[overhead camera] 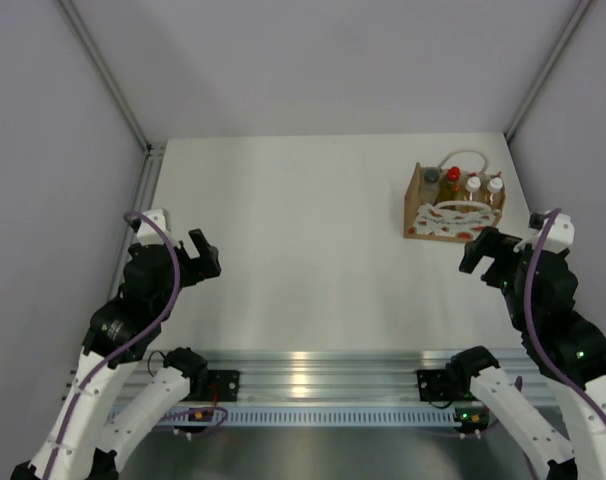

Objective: Take the personal care products out of the canvas bag

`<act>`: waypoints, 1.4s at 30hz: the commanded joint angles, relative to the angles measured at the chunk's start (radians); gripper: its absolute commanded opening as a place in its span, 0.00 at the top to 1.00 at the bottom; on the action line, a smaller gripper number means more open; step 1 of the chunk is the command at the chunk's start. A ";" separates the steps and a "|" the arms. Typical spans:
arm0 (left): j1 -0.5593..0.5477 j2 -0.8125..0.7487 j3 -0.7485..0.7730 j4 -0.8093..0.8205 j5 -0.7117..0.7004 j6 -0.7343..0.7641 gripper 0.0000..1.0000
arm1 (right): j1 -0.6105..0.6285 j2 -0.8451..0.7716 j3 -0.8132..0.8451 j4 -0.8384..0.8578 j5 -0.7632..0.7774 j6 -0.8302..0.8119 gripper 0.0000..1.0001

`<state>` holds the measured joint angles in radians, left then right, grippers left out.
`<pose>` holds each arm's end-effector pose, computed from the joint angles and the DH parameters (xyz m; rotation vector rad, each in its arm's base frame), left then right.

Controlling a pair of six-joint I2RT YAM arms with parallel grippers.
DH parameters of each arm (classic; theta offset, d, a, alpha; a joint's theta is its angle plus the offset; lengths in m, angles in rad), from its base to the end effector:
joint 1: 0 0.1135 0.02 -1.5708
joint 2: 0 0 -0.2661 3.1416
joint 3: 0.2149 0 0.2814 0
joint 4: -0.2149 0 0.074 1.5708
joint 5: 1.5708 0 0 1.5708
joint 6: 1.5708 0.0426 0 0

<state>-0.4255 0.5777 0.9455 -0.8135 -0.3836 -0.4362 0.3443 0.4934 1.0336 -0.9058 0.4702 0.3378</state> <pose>0.1291 -0.0410 0.3647 -0.2519 1.9700 -0.1713 0.0961 0.0139 0.3924 0.3021 1.8709 0.0082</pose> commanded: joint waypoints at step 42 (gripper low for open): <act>-0.071 0.005 0.002 0.048 0.028 -0.009 0.01 | -0.878 0.849 0.045 0.545 -0.666 0.204 0.41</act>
<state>-0.4896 0.5846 0.9451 -0.8135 -0.3565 -0.4408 -0.5331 1.3567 1.1091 -0.4488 -0.1513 0.5579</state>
